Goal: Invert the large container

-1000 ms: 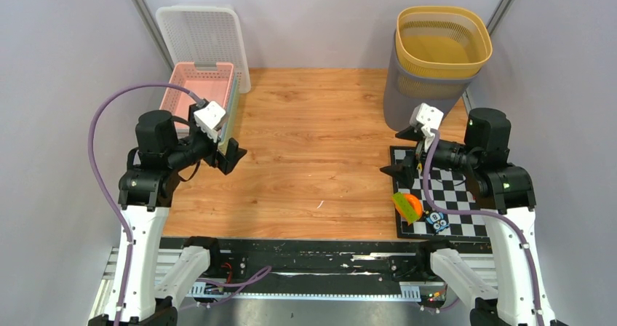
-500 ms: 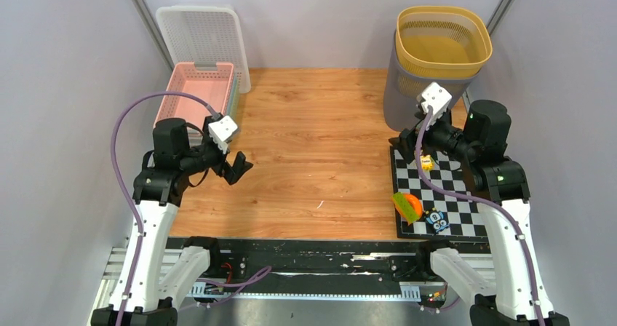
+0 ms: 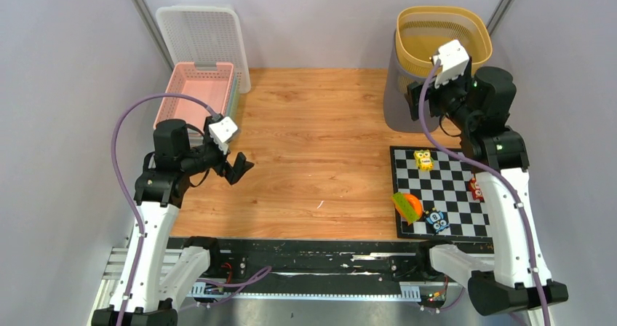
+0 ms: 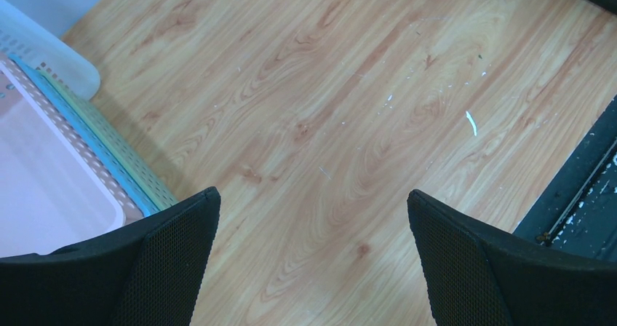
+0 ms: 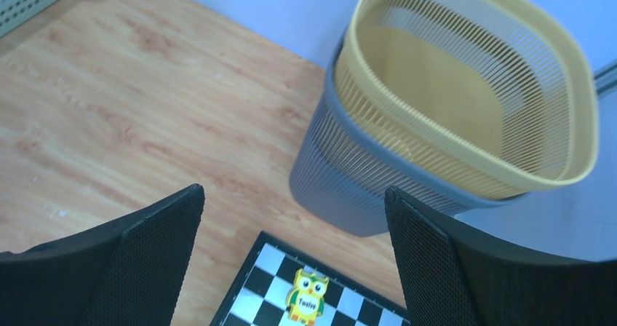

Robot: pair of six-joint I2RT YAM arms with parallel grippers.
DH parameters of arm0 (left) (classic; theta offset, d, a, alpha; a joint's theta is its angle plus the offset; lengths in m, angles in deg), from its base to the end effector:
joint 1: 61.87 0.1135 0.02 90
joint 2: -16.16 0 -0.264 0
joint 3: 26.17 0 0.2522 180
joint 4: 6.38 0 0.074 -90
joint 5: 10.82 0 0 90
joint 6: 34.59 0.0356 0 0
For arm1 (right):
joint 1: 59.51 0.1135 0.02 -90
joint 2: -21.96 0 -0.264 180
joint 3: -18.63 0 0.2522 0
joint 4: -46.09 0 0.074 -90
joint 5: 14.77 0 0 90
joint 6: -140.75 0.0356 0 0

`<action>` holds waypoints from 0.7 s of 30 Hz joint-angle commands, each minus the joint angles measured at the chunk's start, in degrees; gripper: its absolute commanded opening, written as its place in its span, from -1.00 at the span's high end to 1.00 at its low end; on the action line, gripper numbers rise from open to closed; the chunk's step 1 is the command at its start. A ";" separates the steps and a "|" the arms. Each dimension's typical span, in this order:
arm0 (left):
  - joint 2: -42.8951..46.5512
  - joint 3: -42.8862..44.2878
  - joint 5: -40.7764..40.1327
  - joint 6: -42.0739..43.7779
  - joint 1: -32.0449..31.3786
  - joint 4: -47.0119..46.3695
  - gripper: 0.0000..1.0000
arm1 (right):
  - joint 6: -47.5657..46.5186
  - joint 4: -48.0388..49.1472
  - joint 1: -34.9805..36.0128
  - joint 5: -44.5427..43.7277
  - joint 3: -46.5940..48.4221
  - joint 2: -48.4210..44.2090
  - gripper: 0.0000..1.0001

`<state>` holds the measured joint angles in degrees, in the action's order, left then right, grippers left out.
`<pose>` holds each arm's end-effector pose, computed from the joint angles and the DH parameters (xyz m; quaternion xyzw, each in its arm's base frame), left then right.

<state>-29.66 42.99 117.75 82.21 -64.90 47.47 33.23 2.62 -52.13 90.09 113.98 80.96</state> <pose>0.1539 -0.0304 0.3510 0.3693 0.7497 -0.1842 0.5173 0.1919 0.0341 0.4758 -0.2438 0.7074 0.0386 0.6623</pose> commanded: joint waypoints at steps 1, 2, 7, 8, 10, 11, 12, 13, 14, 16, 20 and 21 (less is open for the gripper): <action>0.71 -0.74 0.96 -0.11 0.14 -1.60 -1.00 | 3.95 2.92 -0.08 -6.06 6.00 5.23 -0.90; 0.73 -0.82 0.92 -0.11 0.17 -1.68 -1.00 | 4.51 2.99 -0.10 -6.56 7.57 6.88 -0.90; 0.78 -0.89 0.92 -0.19 0.21 -1.74 -1.00 | 7.67 3.08 -0.08 -8.34 16.12 15.11 -0.87; 0.74 -0.95 0.90 -0.21 0.14 -1.69 -1.00 | 8.34 3.13 -0.13 -8.47 17.70 16.61 -0.86; 0.74 -1.08 0.85 -0.22 0.25 -1.71 -1.00 | 9.77 3.08 -0.07 -8.59 20.30 19.56 -0.84; 0.74 -1.19 0.88 -0.26 0.21 -1.78 -1.00 | 10.39 3.08 -0.08 -8.72 21.46 21.26 -0.83; 0.75 -1.17 0.88 -0.20 0.21 -1.81 -1.00 | 11.11 3.08 -0.08 -8.68 22.47 22.57 -0.82; 0.69 -1.17 0.91 -0.28 0.21 -1.84 -1.00 | 11.71 3.08 -0.08 -8.64 23.44 23.69 -0.81; 0.70 -1.17 0.94 -0.28 0.17 -1.85 -1.00 | 12.19 3.08 -0.08 -8.52 24.18 24.71 -0.80; 0.65 -1.25 0.90 -0.28 0.21 -1.92 -1.00 | 13.31 3.07 -0.09 -8.57 25.52 26.63 -0.78; 0.31 -1.47 1.11 -0.48 0.21 -2.13 -1.00 | 14.25 3.34 -0.04 -8.98 27.07 30.07 -0.75; 0.18 -1.51 1.20 -0.52 0.13 -2.17 -1.00 | 14.15 3.39 0.03 -9.15 27.43 30.90 -0.74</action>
<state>-29.42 42.11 117.77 81.97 -64.90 46.45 44.83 5.68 -52.13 82.44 138.72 109.62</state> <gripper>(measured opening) 0.999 0.878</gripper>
